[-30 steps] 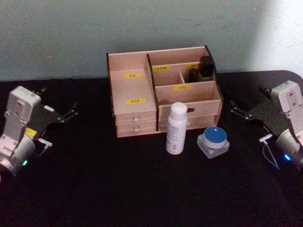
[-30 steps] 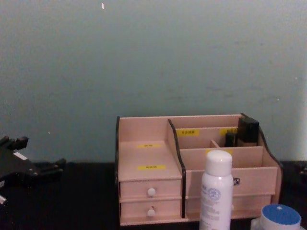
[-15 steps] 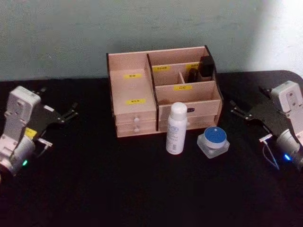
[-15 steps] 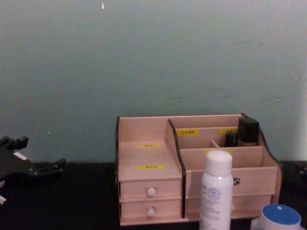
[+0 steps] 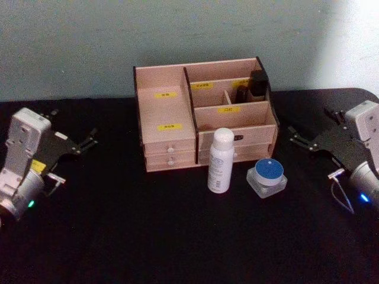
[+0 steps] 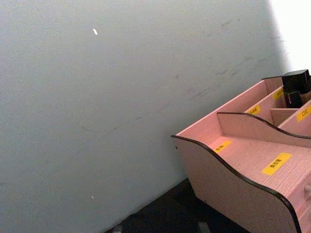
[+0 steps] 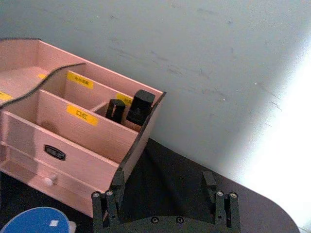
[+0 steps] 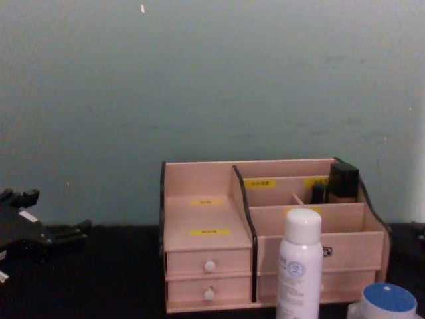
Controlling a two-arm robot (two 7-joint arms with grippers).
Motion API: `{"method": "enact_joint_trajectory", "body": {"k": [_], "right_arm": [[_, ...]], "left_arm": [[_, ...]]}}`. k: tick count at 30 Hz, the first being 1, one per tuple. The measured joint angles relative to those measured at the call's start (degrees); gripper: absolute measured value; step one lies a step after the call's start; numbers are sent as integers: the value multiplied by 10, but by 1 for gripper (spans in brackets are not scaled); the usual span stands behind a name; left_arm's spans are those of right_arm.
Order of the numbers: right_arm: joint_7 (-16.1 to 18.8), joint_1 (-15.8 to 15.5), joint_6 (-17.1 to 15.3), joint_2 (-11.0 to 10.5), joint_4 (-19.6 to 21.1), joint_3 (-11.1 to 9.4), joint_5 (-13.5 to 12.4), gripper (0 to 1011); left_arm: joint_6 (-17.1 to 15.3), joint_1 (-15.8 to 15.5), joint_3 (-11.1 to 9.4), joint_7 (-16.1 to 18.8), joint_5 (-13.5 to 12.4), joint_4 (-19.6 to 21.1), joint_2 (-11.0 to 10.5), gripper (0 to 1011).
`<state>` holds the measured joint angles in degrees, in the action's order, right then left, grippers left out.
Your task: Pick up the facial cleanser and watermelon frost from the table and place them into the tiered storage box.
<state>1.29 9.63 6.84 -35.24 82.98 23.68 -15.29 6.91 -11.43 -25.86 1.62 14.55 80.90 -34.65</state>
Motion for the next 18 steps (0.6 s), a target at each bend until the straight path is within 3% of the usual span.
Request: {"method": "enact_joint_trajectory", "body": {"k": [9,18], "right_arm": [[60,-56,-10,-35,63,-34,-53,1003],[134,-100,-22,-59,105,-45,-100,1003]], "left_arm": [[0,0,0,0,0,0,0,1001],[0,0,0,0,0,0,0,1001]]}}
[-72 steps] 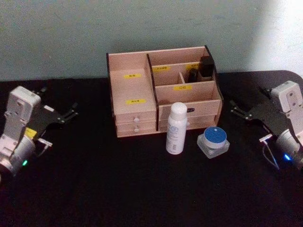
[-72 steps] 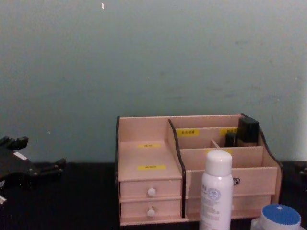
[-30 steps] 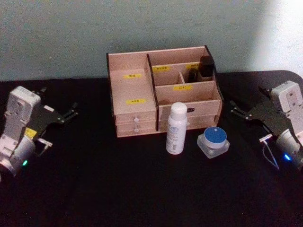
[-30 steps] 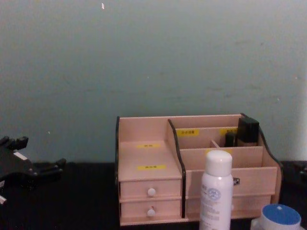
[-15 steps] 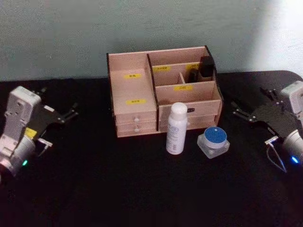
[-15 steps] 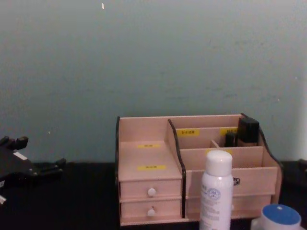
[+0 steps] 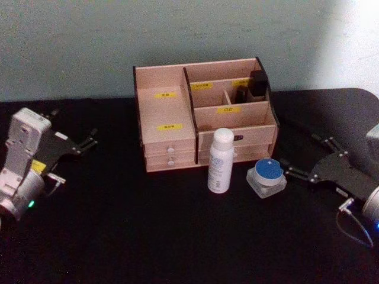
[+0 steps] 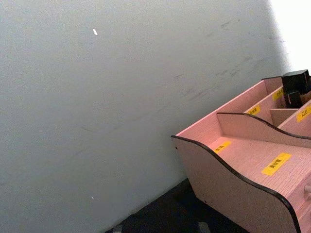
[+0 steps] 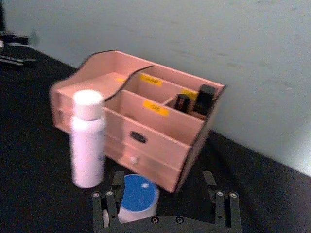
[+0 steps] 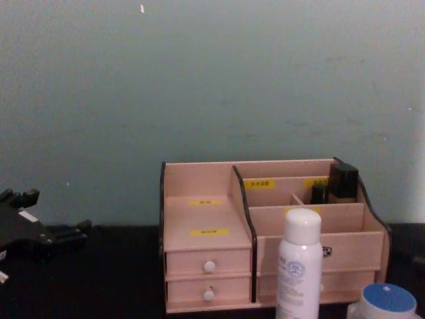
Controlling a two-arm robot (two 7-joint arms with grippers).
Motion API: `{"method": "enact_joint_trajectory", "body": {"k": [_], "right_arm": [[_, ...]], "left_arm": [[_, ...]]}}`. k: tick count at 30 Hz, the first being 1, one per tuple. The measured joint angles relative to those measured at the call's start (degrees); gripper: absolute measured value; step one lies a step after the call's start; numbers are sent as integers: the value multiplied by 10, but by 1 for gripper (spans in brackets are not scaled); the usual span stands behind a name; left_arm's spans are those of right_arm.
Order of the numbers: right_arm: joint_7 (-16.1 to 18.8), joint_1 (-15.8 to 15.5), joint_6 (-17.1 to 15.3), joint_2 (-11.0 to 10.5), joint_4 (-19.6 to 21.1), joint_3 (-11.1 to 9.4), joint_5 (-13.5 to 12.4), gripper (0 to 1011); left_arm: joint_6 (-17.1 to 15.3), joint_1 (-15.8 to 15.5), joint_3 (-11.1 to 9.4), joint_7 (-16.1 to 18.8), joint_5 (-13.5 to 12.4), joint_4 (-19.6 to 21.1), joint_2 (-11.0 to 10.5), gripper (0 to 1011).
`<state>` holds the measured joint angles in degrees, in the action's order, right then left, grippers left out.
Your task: Pick up the facial cleanser and watermelon frost from the table and place them into the tiered storage box.
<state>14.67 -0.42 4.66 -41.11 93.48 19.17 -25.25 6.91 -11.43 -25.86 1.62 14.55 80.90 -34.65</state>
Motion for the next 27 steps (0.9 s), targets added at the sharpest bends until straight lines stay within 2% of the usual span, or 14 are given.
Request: {"method": "enact_joint_trajectory", "body": {"k": [6,12,27], "right_arm": [[37,-3,-10,3,2,2,-14,1003],[55,4,-18,13,-6,6,-14,1003],[106,36,-18,41,-34,21,11,1003]], "left_arm": [[0,0,0,0,0,0,0,1001],[0,0,0,0,0,0,0,1001],[0,0,0,0,0,0,0,1001]]}}
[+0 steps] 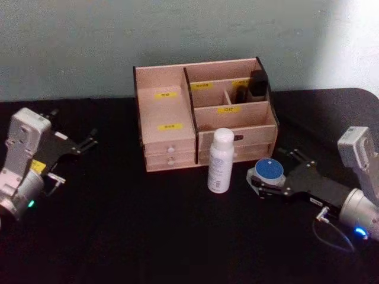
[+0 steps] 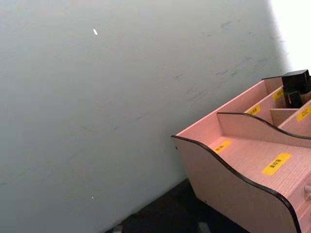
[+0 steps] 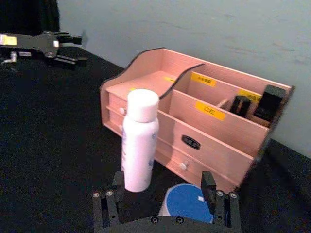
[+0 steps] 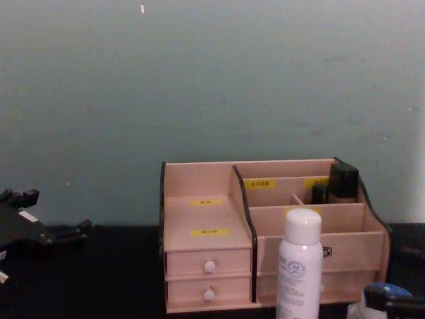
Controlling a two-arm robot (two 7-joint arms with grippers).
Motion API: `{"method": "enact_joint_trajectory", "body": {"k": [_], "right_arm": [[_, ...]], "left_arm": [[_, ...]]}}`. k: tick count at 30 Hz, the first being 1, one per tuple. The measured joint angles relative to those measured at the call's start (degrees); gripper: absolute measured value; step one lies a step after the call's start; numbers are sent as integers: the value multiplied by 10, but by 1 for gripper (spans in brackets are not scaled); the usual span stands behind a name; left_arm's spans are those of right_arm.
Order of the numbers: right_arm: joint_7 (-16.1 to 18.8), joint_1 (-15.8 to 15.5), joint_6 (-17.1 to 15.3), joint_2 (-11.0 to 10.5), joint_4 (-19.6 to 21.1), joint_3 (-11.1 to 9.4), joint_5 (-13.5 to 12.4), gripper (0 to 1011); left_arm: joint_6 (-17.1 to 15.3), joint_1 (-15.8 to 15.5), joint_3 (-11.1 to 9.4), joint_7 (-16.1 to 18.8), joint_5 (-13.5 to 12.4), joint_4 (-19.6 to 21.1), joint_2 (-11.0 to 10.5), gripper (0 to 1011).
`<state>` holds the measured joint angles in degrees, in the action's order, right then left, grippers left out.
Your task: Pick up the facial cleanser and watermelon frost from the table and place them into the tiered storage box.
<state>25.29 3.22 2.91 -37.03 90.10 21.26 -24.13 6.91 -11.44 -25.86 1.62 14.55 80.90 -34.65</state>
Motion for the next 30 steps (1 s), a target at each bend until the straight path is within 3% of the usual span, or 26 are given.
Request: {"method": "enact_joint_trajectory", "body": {"k": [13,20,30], "right_arm": [[45,49,10,45,-51,15,18,1003],[67,72,13,71,-77,24,19,1003],[81,91,8,90,-100,33,10,1002]], "left_arm": [[0,0,0,0,0,0,0,1001],[0,0,0,0,0,0,0,1001],[0,0,0,0,0,0,0,1001]]}}
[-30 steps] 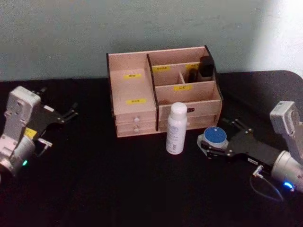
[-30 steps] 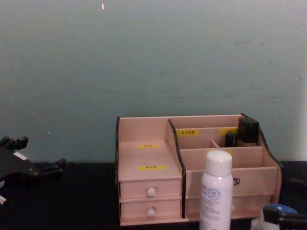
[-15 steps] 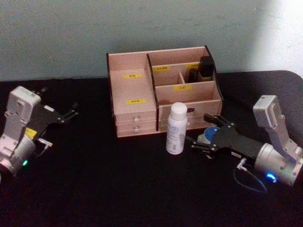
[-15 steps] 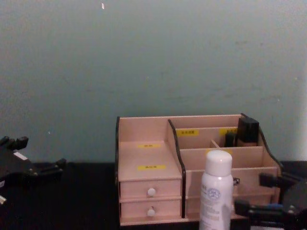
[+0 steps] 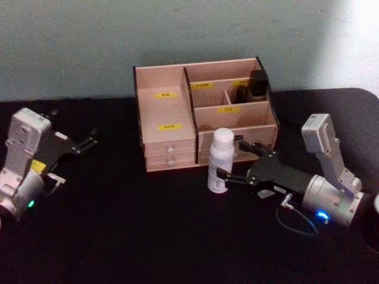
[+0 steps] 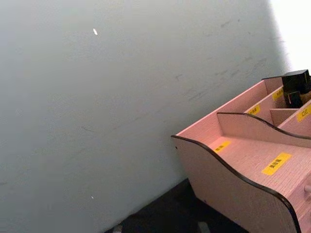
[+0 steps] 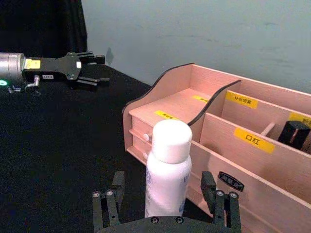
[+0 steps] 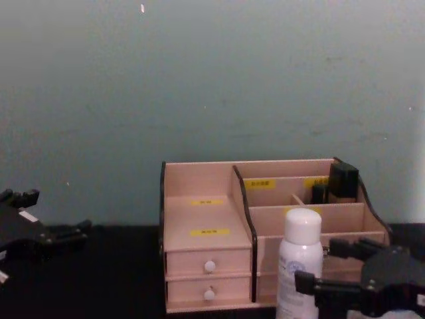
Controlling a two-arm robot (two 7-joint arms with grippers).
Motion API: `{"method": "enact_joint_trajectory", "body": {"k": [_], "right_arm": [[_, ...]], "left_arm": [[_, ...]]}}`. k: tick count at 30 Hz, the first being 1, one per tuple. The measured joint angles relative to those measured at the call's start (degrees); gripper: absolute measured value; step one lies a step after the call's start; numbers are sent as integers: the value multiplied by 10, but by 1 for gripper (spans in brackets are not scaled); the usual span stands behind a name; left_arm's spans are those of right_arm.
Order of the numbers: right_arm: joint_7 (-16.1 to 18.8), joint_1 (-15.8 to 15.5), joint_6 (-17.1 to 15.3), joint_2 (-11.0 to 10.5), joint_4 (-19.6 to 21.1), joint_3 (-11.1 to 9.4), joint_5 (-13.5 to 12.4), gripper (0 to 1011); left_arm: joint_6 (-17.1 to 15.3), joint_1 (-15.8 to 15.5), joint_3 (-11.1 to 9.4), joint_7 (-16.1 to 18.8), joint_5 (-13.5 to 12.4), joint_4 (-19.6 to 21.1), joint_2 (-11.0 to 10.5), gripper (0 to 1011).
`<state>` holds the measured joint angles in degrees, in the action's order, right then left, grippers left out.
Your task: Pick up the facial cleanser and watermelon frost from the table and place them into the tiered storage box.
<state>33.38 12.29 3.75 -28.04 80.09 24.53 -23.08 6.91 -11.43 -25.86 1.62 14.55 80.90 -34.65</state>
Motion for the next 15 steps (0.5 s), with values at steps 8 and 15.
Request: {"method": "enact_joint_trajectory", "body": {"k": [8,15], "right_arm": [[6,17,-5,13,-22,10,-4,1003],[7,29,-7,21,-38,16,-4,1003]], "left_arm": [[0,0,0,0,0,0,0,1001],[0,0,0,0,0,0,0,1001]]}}
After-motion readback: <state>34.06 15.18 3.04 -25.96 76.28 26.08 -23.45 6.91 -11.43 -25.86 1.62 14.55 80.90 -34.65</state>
